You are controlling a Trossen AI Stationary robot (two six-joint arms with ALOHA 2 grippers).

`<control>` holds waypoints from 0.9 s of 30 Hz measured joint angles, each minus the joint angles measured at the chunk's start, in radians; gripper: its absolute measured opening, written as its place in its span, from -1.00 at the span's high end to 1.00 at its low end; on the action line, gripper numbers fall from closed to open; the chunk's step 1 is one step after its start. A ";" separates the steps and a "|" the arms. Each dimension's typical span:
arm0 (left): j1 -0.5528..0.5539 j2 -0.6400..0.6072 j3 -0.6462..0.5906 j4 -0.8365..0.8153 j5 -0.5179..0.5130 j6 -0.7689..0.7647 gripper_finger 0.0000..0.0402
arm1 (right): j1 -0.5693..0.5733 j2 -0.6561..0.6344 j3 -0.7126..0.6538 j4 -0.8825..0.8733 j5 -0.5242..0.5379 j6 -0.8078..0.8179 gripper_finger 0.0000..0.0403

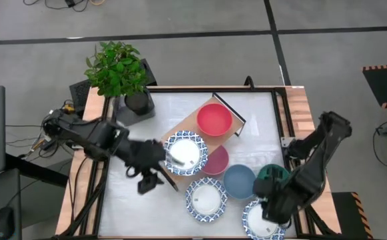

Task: Place and stack bowls onto a shelf
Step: Stack the white patterned bowl on top of the white patterned bowl on the shelf

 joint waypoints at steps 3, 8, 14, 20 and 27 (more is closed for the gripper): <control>-0.092 0.000 0.000 0.004 -0.090 -0.045 -0.14 | 0.027 0.068 0.000 0.032 -0.050 0.006 -0.19; -0.244 0.000 0.000 0.034 -0.266 -0.125 -0.14 | 0.078 0.157 0.000 0.132 -0.094 0.000 -0.19; -0.377 0.000 0.000 0.083 -0.475 -0.219 -0.14 | 0.101 0.227 0.000 0.147 -0.112 -0.020 -0.19; -0.449 0.000 0.000 0.089 -0.590 -0.261 -0.14 | 0.083 0.287 0.000 0.114 -0.093 -0.106 -0.19; -0.479 0.000 0.000 0.089 -0.656 -0.262 -0.14 | 0.030 0.363 0.000 0.055 -0.094 -0.272 -0.19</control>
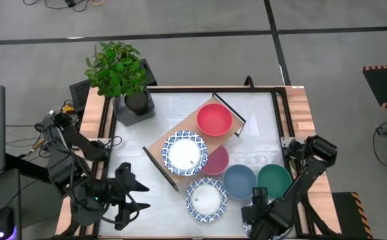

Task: Place and stack bowls onto a shelf
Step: Stack the white patterned bowl on top of the white patterned bowl on the shelf

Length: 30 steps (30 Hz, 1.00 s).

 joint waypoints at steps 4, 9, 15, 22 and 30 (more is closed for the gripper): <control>0.000 0.000 0.000 0.000 -0.002 0.000 -0.14 | -0.026 -0.017 -0.038 -0.027 -0.001 -0.018 -0.19; 0.000 0.000 0.000 -0.002 -0.006 0.025 -0.14 | -0.028 -0.083 -0.133 -0.010 -0.003 -0.039 -0.19; 0.000 0.000 0.000 -0.003 -0.034 0.031 -0.14 | -0.008 -0.119 -0.252 0.125 -0.012 -0.044 -0.19; 0.000 0.000 0.000 -0.004 -0.034 0.019 -0.14 | -0.032 -0.116 -0.329 0.198 -0.030 -0.081 -0.17; 0.000 0.000 0.000 -0.005 -0.046 0.019 -0.14 | -0.073 -0.116 -0.332 0.206 -0.112 -0.126 0.33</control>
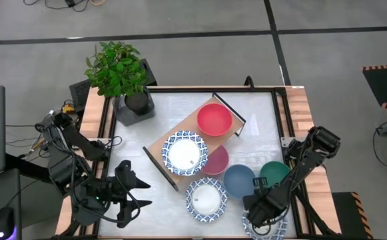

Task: Place and stack bowls onto a shelf
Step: Stack the white patterned bowl on top of the white patterned bowl on the shelf

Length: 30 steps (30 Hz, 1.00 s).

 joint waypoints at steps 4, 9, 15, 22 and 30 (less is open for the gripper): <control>0.000 0.000 0.000 -0.013 -0.002 0.000 -0.14 | -0.002 -0.001 0.001 0.001 -0.063 -0.002 0.76; 0.000 0.000 0.000 -0.015 -0.008 0.000 -0.14 | -0.002 -0.001 0.040 -0.010 -0.102 0.006 0.89; 0.000 0.000 0.000 -0.015 -0.009 0.029 -0.14 | -0.008 -0.042 0.144 -0.046 -0.113 0.028 0.90; 0.000 0.001 0.000 0.005 -0.038 0.241 -0.14 | -0.051 -0.147 0.348 -0.225 -0.100 0.081 0.90; 0.062 0.001 0.000 0.007 -0.198 0.107 -0.14 | -0.160 -0.247 0.552 -0.386 0.262 0.232 0.90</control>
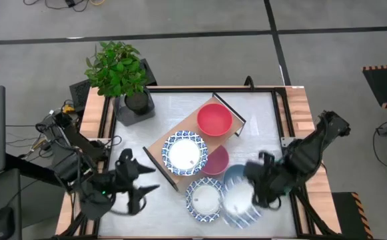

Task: Place and stack bowls onto a shelf
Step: Stack the white patterned bowl on top of the white patterned bowl on the shelf

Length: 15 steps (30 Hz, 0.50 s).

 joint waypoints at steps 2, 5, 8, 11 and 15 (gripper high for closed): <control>0.034 0.000 0.000 0.013 -0.020 -0.119 -0.14 | -0.041 -0.012 0.032 -0.013 0.095 0.020 0.90; 0.088 0.000 0.000 0.035 -0.034 -0.261 -0.14 | -0.104 -0.017 0.068 -0.016 0.233 0.064 0.90; 0.138 0.000 0.000 0.043 -0.037 -0.307 -0.14 | -0.161 -0.013 0.095 0.004 0.314 0.068 0.90; 0.178 0.000 0.000 0.043 -0.050 -0.264 -0.14 | -0.209 0.002 0.104 0.063 0.363 0.059 0.90; 0.226 0.000 0.000 0.048 -0.063 -0.255 -0.14 | -0.257 0.001 0.104 0.163 0.404 0.033 0.90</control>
